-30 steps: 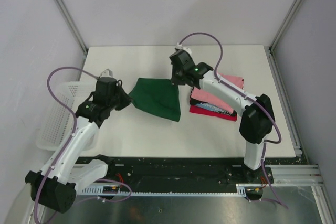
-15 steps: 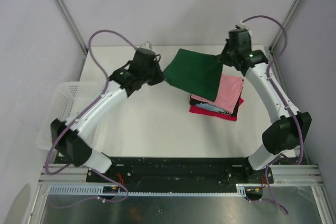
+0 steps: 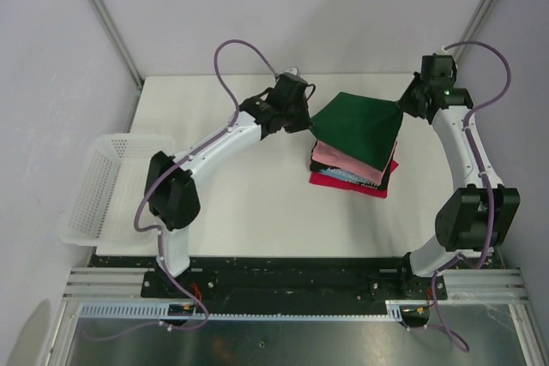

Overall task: Fold and stack the t-shirts
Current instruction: Put the neatly folded tshirt into the corner of the board with both arms

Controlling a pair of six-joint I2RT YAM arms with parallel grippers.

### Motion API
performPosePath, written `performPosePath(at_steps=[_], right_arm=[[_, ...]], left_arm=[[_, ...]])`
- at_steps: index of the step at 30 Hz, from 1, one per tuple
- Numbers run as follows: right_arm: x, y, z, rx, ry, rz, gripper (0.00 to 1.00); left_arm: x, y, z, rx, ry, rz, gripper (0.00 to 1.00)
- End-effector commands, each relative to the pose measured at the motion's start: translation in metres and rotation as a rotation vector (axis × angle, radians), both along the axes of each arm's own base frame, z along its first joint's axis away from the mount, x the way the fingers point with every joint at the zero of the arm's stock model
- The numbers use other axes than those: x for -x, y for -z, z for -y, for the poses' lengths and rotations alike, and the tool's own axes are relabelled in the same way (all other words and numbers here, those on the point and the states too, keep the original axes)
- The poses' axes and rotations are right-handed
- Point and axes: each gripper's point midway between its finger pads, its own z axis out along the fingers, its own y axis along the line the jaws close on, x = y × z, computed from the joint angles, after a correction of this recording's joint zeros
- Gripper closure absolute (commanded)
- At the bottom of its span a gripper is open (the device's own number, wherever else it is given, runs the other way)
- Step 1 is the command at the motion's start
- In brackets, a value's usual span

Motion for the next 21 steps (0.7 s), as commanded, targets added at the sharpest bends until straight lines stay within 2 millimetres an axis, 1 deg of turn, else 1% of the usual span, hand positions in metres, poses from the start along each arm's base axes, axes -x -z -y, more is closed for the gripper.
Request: performPosePath(at_steps=[1,8,13,15,18,20,21], right_arm=[[-0.003,-0.018,0.018,0.002,0.011,0.072,1.00],[-0.009,-0.011,0.029,-0.018,0.027,0.066,1.00],[-0.016,0.003,0.036,-0.030,0.041,0.042,1.00],[-0.020,0.010,0.039,-0.033,0.048,0.028,1.00],[-0.026,0.025,0.042,-0.049,0.045,0.004,1.00],[-0.032,0.040,0.045,-0.053,0.046,-0.023,1.00],[-0.035,0.049,0.047,-0.050,0.047,-0.041,0.96]], left_arm=[[-0.013,-0.019,0.011,0.043,-0.007,0.039,1.00],[-0.016,-0.013,0.023,0.045,0.004,0.031,1.00],[-0.010,-0.003,0.028,0.035,0.012,0.010,1.00],[-0.007,0.008,0.030,0.027,0.014,-0.013,1.00],[0.001,0.031,0.031,0.009,0.018,-0.062,1.00],[0.009,0.046,0.032,-0.010,0.021,-0.092,1.00],[0.013,0.055,0.032,-0.021,0.024,-0.109,1.00]])
